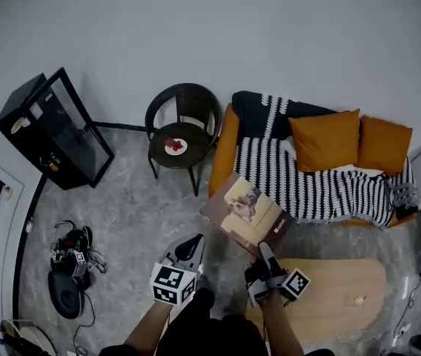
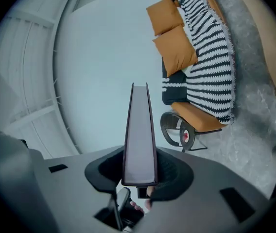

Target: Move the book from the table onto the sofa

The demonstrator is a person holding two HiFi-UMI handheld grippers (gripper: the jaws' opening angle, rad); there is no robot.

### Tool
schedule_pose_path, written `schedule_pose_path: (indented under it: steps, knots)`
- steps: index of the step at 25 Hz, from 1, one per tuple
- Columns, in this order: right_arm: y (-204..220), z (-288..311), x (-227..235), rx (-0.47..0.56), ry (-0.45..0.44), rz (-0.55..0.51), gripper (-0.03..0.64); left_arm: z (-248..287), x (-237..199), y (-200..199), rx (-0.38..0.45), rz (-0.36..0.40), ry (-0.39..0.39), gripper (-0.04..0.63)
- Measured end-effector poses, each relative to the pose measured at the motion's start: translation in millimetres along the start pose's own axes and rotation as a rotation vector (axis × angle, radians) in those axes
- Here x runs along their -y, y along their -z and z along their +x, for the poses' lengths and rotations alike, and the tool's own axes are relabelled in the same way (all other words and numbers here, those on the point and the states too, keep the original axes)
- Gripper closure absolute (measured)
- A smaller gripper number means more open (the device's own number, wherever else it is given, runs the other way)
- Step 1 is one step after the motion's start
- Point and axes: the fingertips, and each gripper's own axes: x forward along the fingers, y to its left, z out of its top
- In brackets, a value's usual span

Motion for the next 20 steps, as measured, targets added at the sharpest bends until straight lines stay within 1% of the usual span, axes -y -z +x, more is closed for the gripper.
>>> schedule_pose_path:
  steps: [4,8,14,20]
  knots:
    - [-4,23,-1,0.06,0.007,-0.02,0.462,16,-23,-15,-0.005,0.018,0.052,0.581]
    - [-11,45,-1,0.106,0.016,-0.021,0.462,35,-43,-28,-0.006,0.023,0.084,0.581]
    - [-30,70,-2,0.135,0.014,-0.038,0.462,65,-56,-38,-0.012,0.027,0.118,0.581]
    - [-62,98,4,0.158,0.011,-0.033,0.462,109,-63,-49,-0.02,0.036,0.136,0.581]
